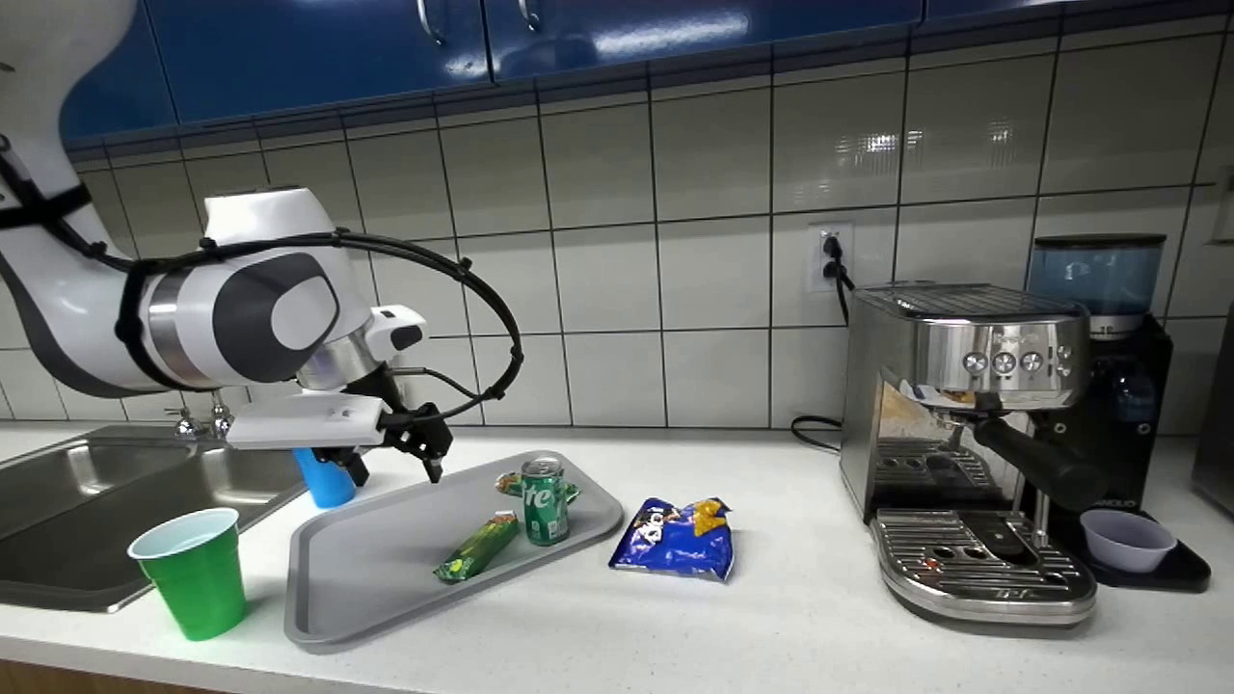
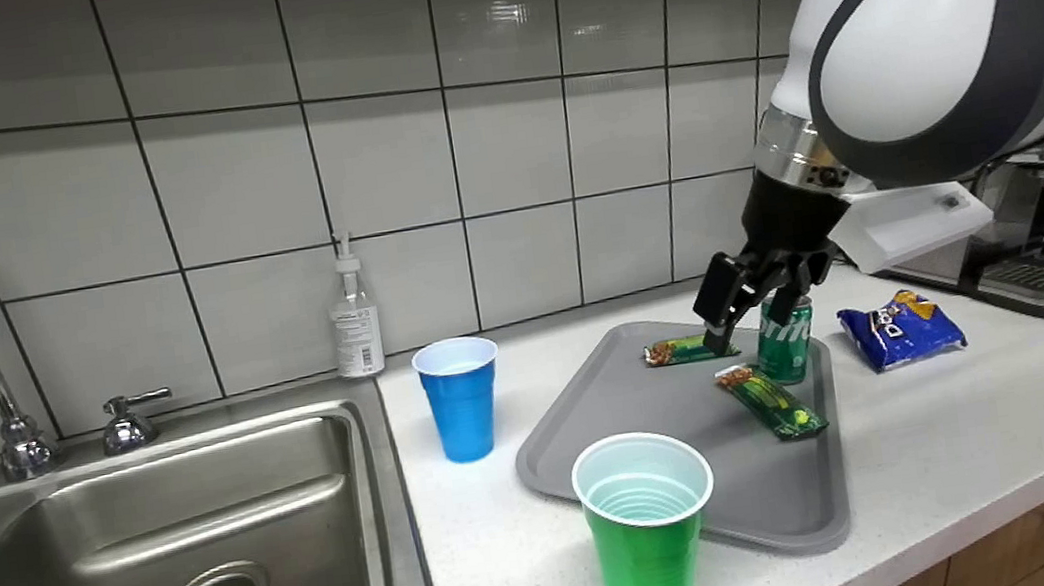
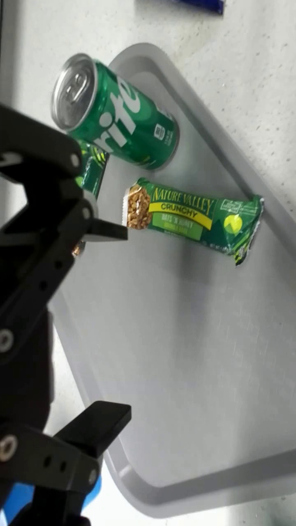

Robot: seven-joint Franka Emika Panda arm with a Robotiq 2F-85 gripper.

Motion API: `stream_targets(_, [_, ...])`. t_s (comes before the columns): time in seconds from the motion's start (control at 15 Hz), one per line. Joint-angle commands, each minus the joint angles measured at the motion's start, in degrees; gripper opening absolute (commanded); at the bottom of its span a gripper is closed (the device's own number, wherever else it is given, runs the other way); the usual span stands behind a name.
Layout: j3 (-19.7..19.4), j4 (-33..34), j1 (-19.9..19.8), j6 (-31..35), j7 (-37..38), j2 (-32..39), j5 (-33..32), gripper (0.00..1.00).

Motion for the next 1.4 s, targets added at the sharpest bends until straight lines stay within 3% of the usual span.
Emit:
stream_targets(0.0, [1.4,0.1,2.2,-2.2,0.0,-3.0,-0.7,1.00])
stream_targets(0.67, [4.9,-0.3,10.6,-1.9,-3.1,-5.0,3.3,1.00])
stream_targets(1.33, [3.5,-0.3,13.6,-6.6,-8.4,-6.9,3.7,1.00])
